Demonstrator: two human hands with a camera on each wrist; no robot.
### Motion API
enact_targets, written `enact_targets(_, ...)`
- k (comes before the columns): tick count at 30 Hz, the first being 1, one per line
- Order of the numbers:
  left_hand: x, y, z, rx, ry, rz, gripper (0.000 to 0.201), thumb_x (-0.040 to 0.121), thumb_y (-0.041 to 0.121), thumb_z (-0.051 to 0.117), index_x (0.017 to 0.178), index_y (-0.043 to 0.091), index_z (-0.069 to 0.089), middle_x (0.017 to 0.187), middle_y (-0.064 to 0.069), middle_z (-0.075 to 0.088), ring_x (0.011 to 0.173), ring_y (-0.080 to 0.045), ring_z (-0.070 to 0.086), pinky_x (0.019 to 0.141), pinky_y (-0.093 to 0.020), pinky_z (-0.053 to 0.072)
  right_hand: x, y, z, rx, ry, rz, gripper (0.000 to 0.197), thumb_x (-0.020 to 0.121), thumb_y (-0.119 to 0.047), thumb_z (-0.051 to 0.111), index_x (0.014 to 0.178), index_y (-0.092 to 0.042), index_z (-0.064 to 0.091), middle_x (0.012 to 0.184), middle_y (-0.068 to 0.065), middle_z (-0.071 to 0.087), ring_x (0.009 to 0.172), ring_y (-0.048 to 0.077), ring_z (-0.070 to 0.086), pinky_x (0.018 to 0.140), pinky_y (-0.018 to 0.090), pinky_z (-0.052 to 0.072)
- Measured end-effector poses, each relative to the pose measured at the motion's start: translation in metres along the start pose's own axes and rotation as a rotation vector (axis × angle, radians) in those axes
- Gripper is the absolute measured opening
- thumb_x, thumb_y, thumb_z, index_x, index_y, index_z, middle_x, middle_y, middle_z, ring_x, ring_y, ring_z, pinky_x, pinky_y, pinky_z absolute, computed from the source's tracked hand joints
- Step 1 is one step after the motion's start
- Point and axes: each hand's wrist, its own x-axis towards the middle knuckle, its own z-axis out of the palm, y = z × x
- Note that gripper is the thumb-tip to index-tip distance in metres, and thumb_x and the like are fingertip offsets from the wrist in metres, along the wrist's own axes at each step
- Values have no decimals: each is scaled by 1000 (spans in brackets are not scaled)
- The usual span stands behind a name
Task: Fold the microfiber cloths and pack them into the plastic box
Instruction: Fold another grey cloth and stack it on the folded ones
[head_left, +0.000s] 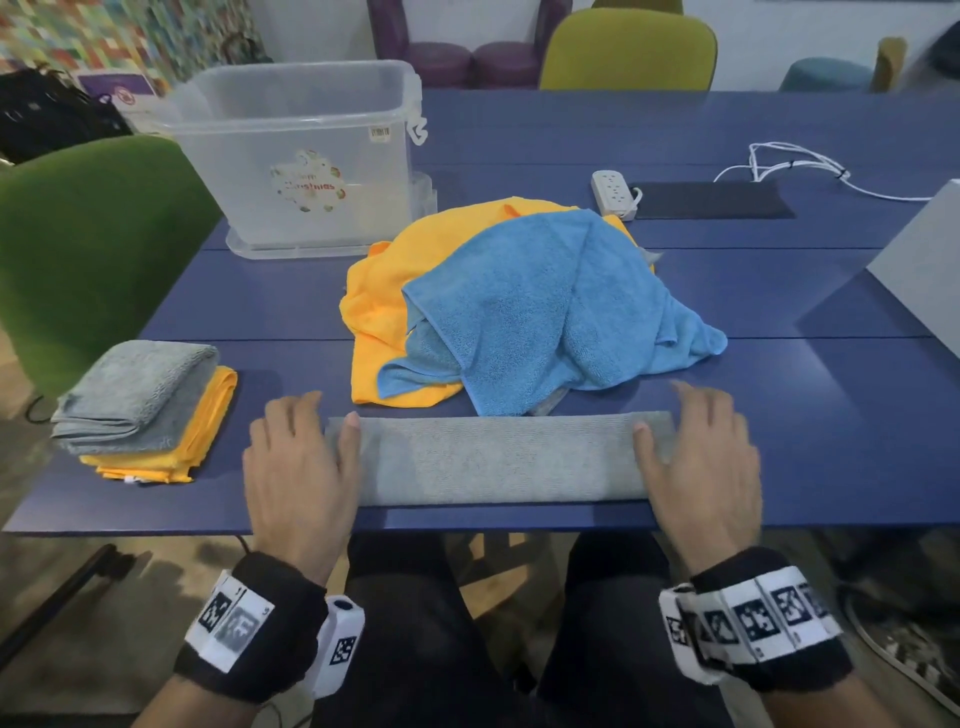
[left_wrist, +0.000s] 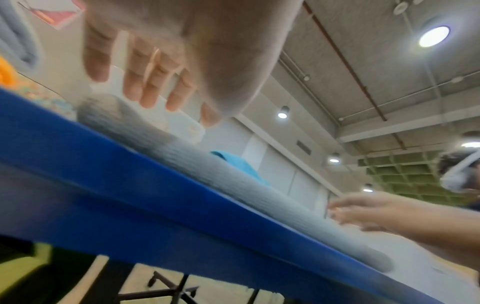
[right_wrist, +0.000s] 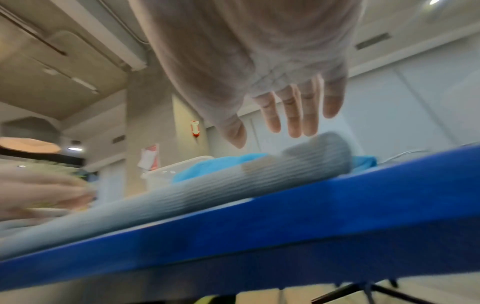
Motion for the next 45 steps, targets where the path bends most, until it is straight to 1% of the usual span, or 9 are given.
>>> enact_targets(3,-19,27,9,-135,-35,323,43,104,24,42,139,4,57,147,-17,50,139,-37,43,113,-58,35,-25,-40,17,170,-36,-360,50,98,-23,48,146,-9,46,148,11,49,138,28,43,114,48,38)
enact_targets(6,-32,52,34,-148,-230,480,54,105,26,29,153,7,44,165,-9,34,156,-24,23,125,-54,15,-42,-83,50,213,-262,-568,56,102,-24,29,155,-9,37,161,6,37,151,20,27,122,48,25)
enact_targets(16,-21,15,47,53,-396,356,69,105,52,7,164,18,19,172,3,11,159,-13,1,129,-45,2,-35,-25,60,-51,-291,-379,60,106,-48,12,162,-28,11,170,-5,5,156,13,-1,127,39,8)
enact_targets(24,-13,-20,31,-35,-426,97,76,103,64,13,165,19,7,173,5,-2,159,-15,-6,129,-47,-1,-25,17,47,-144,-269,-224,63,105,-45,6,163,-21,11,170,1,5,157,17,-2,126,48,-4)
enact_targets(26,-12,-15,21,-95,-392,-1,79,104,60,33,164,13,11,173,-4,4,159,-22,4,128,-48,9,-27,6,45,-137,-224,-201,64,104,-43,9,161,-16,20,170,5,10,157,21,1,126,51,-4)
enact_targets(29,-11,-6,3,-99,-221,-204,75,94,53,60,147,3,43,146,-20,45,132,-40,43,107,-53,41,-33,-28,42,-69,-167,-287,63,103,-38,17,161,-12,20,170,6,7,157,20,-3,126,49,-5)
enact_targets(32,-8,-9,-3,11,-271,-337,71,83,70,62,114,6,63,112,-18,57,107,-41,55,90,-53,50,-40,-70,47,29,-266,-474,63,104,-40,16,162,-15,12,171,0,-1,156,14,-12,126,47,-5)
enact_targets(36,-1,-7,-8,22,-396,-420,79,70,87,56,85,10,64,94,-13,60,91,-36,60,83,-52,54,-48,-104,73,23,-343,-608,64,105,-44,20,162,-14,14,170,1,2,157,17,-6,126,48,1)
enact_targets(45,9,0,-15,-406,-400,-494,37,73,27,88,91,13,59,90,-7,67,86,-27,65,74,-46,57,-55,-108,92,-6,-291,-585,62,105,-43,25,161,-15,22,170,3,12,157,19,6,125,47,9)
